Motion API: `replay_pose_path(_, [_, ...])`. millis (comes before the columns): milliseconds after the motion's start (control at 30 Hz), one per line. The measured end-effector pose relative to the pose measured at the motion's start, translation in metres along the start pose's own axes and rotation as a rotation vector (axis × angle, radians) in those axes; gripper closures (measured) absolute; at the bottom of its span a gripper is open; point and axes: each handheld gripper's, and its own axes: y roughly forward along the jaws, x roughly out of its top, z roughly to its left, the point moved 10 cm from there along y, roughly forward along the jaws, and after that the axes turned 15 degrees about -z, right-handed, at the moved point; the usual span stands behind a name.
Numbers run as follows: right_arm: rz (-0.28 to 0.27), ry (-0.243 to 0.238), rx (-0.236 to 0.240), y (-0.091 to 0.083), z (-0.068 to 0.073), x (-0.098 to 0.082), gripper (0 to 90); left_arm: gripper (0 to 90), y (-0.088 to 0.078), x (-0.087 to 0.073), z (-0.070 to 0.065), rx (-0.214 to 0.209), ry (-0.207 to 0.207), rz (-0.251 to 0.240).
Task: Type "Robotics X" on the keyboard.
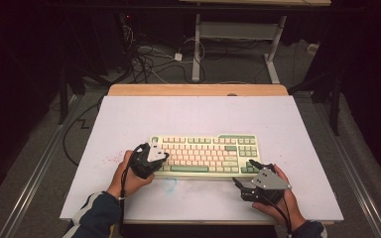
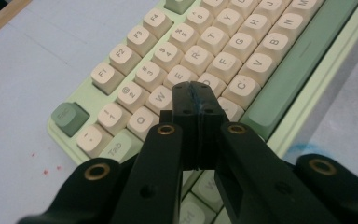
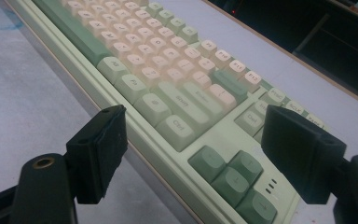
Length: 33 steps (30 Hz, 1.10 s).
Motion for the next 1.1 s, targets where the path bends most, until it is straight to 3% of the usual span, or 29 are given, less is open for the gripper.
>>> replay_pose_path(333, [0.003,0.000,0.006,0.000,0.001,-0.001,23.4,87.1,0.013,-0.006,0.000,0.006,0.009,0.025])
replay_pose_path(433, [0.004,-0.004,0.008,0.000,0.001,-0.001,23.4,87.0,0.014,-0.005,0.002,0.006,0.000,0.022])
replay_pose_path(767, [0.013,-0.005,0.014,0.001,0.002,-0.002,23.5,87.1,0.015,-0.011,0.000,0.005,0.027,0.039])
replay_pose_path(1100, [0.019,-0.006,0.020,0.001,0.003,-0.003,23.5,86.5,0.013,-0.006,0.000,0.006,0.034,0.021])
